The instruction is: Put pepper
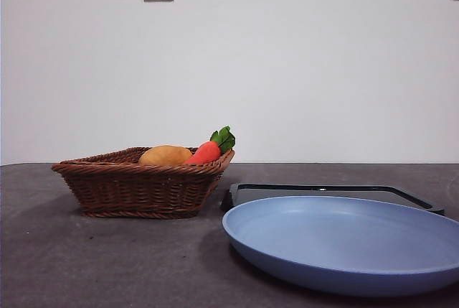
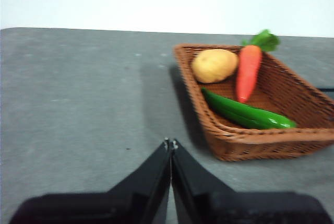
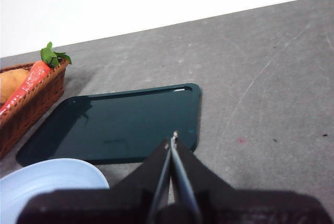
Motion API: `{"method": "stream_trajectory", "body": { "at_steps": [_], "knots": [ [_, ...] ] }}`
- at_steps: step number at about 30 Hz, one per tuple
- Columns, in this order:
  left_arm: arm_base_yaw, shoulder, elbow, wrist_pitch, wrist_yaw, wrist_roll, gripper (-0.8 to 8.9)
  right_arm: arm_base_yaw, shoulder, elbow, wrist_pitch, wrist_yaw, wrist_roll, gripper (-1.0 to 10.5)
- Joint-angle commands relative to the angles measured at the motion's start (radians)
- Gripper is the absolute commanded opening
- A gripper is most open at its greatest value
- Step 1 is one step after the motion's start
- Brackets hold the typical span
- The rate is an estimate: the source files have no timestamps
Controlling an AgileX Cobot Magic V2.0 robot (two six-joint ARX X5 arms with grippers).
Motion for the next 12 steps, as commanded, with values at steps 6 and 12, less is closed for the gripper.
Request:
{"method": "stream_trajectory", "body": {
  "at_steps": [6,12],
  "knots": [
    [0.002,-0.004,-0.010,0.024,0.058,-0.224,0.06,0.002,-0.002,0.000,0.052,-0.004,0.201,0.1],
    [0.002,0.010,0.050,0.022,0.109,-0.295,0.07,0.002,0.020,0.071,0.074,-0.026,0.255,0.1]
  ]
}}
